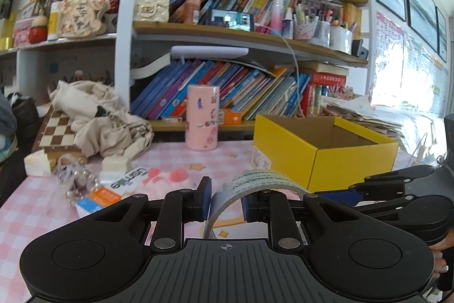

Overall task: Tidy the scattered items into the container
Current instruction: 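Lift the tape roll with left tool while right tool carries the marker to the yellow box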

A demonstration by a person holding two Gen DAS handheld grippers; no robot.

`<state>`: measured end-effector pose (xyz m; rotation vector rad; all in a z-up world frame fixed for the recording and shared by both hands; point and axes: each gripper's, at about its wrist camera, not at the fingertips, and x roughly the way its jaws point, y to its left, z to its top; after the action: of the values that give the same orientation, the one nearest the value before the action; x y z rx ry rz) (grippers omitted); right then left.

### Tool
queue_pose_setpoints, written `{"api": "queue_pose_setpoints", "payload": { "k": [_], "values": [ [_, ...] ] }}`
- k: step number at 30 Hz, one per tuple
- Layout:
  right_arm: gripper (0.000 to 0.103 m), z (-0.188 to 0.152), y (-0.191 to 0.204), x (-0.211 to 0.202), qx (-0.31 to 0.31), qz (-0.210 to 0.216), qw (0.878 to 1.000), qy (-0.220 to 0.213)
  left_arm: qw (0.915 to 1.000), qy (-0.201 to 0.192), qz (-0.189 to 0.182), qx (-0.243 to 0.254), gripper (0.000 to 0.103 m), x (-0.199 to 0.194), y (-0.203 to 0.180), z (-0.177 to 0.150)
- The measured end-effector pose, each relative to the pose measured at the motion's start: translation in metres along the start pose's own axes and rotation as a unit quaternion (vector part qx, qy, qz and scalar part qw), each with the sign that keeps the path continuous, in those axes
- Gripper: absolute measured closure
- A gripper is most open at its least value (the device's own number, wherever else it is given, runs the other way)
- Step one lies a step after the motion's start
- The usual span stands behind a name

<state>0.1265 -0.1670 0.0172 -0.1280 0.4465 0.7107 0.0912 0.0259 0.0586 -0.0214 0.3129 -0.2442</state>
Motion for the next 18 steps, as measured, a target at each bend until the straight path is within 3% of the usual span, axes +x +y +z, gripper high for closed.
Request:
{"api": "queue_pose_setpoints", "payload": {
  "k": [18],
  "values": [
    [0.08, -0.006, -0.044, -0.065, 0.004, -0.071, 0.997, -0.007, 0.9969, -0.013, -0.062, 0.047, 0.083, 0.003, -0.056, 0.016]
  ]
}}
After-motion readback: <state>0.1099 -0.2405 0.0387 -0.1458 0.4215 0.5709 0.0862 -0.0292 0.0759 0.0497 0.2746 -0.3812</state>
